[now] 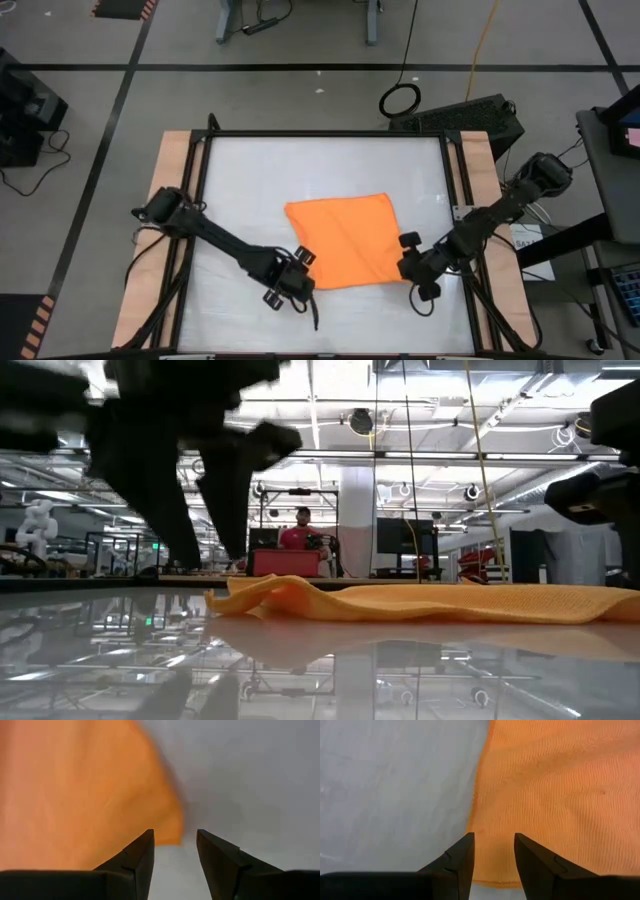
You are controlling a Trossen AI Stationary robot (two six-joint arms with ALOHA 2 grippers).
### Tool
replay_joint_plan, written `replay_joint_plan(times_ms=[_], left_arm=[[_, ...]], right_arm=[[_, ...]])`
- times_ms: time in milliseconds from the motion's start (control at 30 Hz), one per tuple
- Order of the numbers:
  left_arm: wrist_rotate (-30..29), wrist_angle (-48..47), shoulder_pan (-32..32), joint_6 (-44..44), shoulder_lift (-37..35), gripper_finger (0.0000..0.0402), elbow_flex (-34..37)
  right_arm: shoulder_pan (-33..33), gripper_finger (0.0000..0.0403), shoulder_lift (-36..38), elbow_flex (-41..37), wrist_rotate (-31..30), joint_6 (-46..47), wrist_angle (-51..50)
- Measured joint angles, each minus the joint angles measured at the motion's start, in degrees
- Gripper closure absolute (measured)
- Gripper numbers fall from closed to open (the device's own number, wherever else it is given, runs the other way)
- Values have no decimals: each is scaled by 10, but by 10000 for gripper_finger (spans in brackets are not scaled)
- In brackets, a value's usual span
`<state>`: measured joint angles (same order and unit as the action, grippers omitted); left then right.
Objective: Roll towel
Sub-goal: Fold the orange microfiber cloth
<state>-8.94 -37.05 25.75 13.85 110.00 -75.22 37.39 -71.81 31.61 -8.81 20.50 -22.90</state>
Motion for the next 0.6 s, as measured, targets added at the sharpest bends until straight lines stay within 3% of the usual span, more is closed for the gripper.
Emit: replay_joint_plan(times_ms=[333, 600], left_arm=[[11, 2, -17, -22, 50, 257, -2], [5, 3, -4, -45, 47, 380, -1]], right_arm=[[43, 273, 0, 0, -22, 71, -22], [73, 273, 0, 0, -36, 90, -56]])
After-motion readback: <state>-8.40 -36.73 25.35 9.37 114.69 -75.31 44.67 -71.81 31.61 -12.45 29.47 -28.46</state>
